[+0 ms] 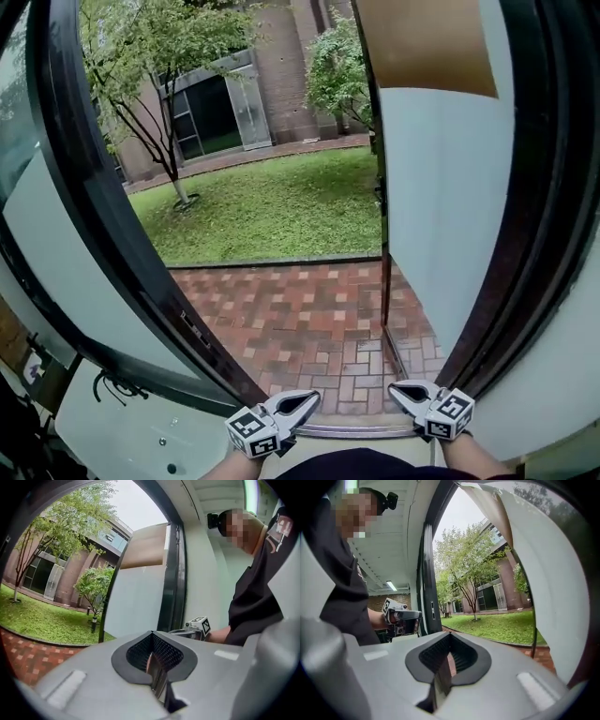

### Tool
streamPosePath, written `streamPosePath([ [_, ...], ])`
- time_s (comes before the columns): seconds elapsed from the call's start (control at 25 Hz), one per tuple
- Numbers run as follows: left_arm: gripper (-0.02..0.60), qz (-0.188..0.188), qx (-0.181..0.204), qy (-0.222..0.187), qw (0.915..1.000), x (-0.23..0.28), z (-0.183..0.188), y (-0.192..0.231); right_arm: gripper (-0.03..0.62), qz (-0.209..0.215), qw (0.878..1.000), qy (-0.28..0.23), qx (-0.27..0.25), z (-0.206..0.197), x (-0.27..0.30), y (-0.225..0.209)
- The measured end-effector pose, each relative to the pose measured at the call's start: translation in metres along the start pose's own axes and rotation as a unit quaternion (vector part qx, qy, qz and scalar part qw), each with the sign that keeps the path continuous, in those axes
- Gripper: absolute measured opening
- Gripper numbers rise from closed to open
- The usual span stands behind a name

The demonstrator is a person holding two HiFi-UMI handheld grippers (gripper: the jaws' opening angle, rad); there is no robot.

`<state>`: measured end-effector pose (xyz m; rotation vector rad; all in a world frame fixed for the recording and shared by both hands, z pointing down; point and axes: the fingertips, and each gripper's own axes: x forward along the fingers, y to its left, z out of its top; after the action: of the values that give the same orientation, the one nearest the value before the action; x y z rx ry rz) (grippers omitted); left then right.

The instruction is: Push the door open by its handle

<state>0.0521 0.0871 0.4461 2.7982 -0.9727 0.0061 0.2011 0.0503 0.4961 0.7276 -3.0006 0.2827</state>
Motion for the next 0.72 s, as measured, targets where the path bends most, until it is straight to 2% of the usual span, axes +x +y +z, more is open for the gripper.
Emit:
streamPosePath([
  [0.16, 0.000, -0.018, 0.011, -0.002, 0.9998, -0.035, 0.005, 0.004, 0.002, -0.031, 1.000, -0.003, -0.004, 0.006, 0.014, 0.025],
  [0.44, 0.000, -0.047, 0.005, 0.009, 0.9988, -0.136, -0.022, 0.026, 0.002, -0.068, 0.996, -0.022, 0.049, -0.004, 0.057, 0.102],
  [0.56, 0.000, -0.064, -0.002, 0.016, 0.9978, -0.150, -0.024, 0.023, 0.002, -0.088, 0.993, -0.029, 0.071, 0.001, 0.058, 0.117],
  [0.72, 0.000, -0.073, 0.008, 0.000, 0.9973, -0.150, -0.017, 0.005, 0.000, -0.099, 0.993, -0.031, 0.062, 0.011, 0.034, 0.121],
])
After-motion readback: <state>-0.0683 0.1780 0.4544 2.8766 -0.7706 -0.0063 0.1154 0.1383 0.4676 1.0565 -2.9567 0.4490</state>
